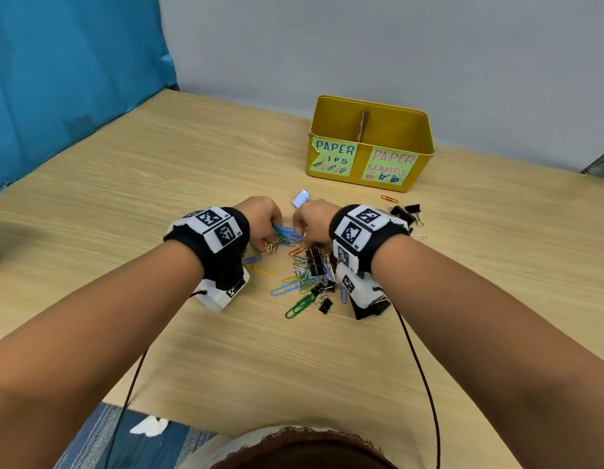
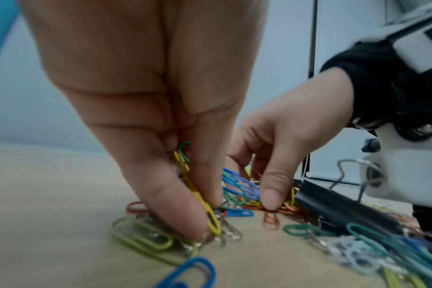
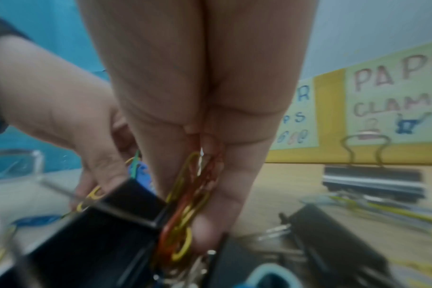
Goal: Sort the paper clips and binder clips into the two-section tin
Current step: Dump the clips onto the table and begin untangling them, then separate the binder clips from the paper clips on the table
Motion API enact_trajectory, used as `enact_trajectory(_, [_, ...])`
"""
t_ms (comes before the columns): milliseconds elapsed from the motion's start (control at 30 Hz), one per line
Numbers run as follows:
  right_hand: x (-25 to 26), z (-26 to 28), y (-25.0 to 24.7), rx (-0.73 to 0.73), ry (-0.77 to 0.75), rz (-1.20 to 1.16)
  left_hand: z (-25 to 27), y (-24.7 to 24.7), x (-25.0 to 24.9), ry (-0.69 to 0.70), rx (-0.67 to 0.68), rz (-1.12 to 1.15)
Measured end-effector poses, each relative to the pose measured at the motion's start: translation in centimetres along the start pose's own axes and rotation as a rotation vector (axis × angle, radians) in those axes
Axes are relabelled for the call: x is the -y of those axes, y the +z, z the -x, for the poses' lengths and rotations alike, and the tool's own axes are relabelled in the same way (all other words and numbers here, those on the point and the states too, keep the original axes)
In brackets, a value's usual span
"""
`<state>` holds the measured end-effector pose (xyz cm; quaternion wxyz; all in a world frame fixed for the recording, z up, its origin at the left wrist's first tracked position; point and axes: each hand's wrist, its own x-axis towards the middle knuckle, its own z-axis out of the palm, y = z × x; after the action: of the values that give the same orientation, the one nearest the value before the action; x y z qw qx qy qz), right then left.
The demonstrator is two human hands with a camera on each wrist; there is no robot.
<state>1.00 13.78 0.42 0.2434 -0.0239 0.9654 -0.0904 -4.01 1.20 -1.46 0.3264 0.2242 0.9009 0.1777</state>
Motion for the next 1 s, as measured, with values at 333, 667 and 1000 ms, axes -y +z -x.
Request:
enact_trajectory(333, [-6.7,2.8,-3.6,-0.158,0.066,-1.068,-0.4,-2.7,-1.7,0.075,0.129,0.733])
enact_trajectory(667, [-8.5,-2.7,-12.7,-0.584,0.161,-1.501,-5.3,-10.1,-9.7,0.159,-0.263,0.957])
enact_trajectory(1000, [-7.9,-1.7,-11.4,-0.658,0.177,-0.905,-5.0,-9.9,-11.0,0.259,-0.527,0.16])
